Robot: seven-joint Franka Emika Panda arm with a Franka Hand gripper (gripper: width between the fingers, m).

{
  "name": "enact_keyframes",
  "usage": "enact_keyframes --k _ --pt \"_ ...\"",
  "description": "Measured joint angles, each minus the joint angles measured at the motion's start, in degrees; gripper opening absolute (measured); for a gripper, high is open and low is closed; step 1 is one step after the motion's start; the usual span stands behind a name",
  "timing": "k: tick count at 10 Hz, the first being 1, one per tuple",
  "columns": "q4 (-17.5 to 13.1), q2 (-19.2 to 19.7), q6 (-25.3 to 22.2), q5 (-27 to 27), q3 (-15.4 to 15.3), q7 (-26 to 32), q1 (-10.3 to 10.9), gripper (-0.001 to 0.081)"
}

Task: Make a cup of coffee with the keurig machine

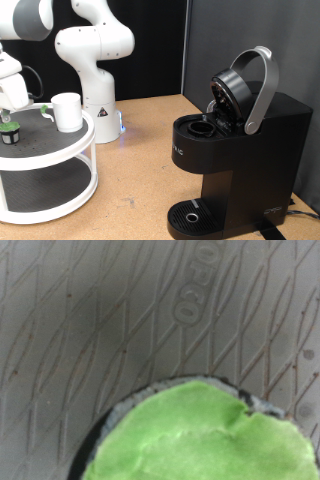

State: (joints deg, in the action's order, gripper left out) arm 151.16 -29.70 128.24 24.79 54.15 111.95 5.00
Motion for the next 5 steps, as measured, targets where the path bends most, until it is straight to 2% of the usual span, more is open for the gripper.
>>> enact_keyframes --k 2,4,5 --pt "-0.4 -0.6 -0.3 -0.6 0.0 0.2 0.0 0.0405" --pt "-0.5 -0.9 0.0 -1.3 -0.1 0.2 0.3 0.0405" --pt "-0.6 -0.9 0.1 -1.6 -0.2 0.2 0.9 0.0626"
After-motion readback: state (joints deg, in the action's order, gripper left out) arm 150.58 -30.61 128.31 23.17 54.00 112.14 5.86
